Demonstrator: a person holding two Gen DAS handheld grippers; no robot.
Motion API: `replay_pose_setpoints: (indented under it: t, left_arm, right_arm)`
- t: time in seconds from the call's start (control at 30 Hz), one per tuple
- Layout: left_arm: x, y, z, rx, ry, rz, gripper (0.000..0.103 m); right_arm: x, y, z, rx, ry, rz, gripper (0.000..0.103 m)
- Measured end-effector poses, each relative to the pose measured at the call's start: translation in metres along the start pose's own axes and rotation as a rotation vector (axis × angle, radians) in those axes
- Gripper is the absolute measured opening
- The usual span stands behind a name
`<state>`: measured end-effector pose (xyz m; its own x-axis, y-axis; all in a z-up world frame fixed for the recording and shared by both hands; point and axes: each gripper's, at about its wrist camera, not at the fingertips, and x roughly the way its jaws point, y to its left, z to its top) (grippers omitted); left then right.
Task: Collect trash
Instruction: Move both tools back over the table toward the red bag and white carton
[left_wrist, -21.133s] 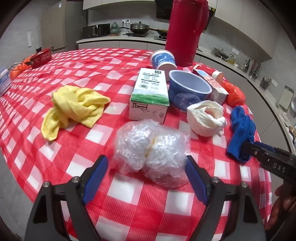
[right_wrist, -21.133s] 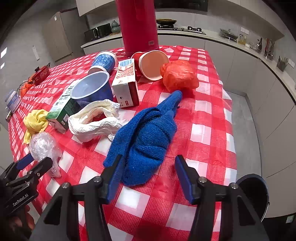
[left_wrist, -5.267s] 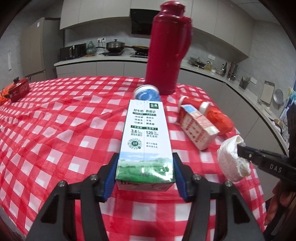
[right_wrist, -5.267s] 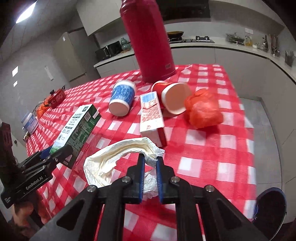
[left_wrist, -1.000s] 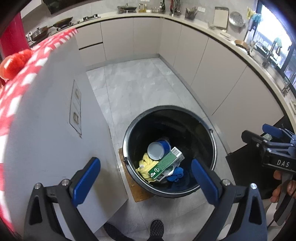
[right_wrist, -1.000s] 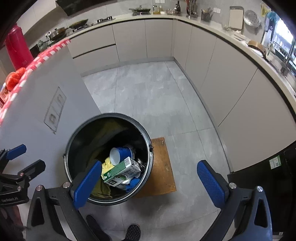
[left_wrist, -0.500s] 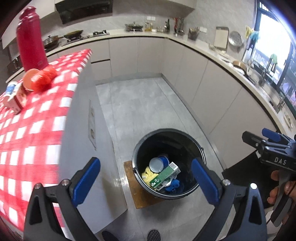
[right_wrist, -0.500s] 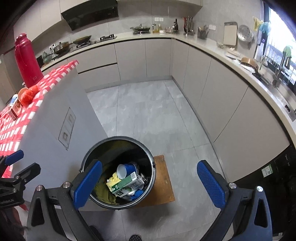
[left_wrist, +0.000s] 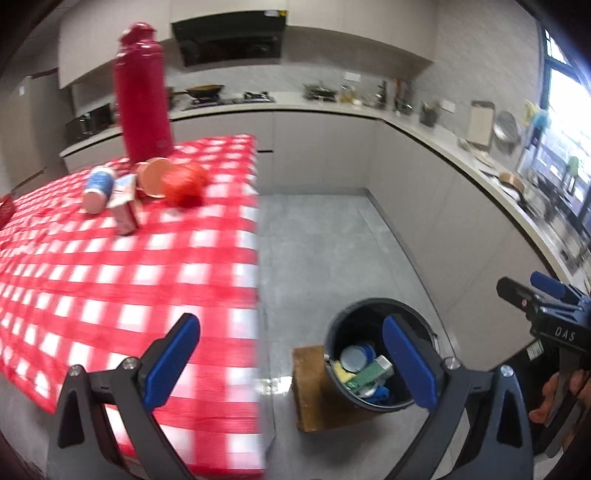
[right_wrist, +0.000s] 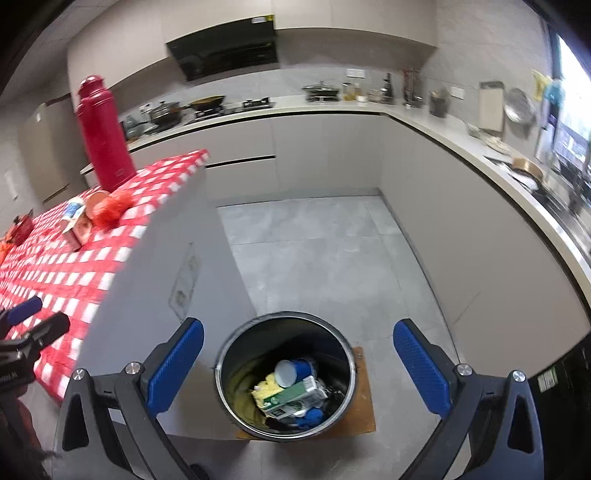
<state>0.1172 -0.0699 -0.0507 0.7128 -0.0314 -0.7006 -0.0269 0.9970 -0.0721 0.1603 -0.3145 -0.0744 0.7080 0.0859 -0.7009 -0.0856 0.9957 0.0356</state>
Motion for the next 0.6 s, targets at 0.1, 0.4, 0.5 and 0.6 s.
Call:
replay_pose_setpoints:
  t: [0.1, 0.4, 0.5, 0.6]
  left_arm:
    - [-0.007, 0.021, 0.003, -0.035, -0.018, 0.043, 0.100]
    - [-0.020, 0.099, 0.011, -0.159, -0.076, 0.187, 0.100]
    - [-0.017, 0.123, 0.014, -0.195, -0.090, 0.203, 0.100]
    - [-0.011, 0.141, 0.019, -0.217, -0.098, 0.207, 0.100]
  right_arm:
    - [0.003, 0.020, 0.010, -0.008, 0.013, 0.034, 0.103]
    - [0.006, 0.084, 0.043, -0.081, -0.028, 0.151, 0.103]
    - [0.010, 0.113, 0.052, -0.122, -0.046, 0.196, 0.103]
    - [0.017, 0.138, 0.061, -0.150, -0.060, 0.232, 0.103]
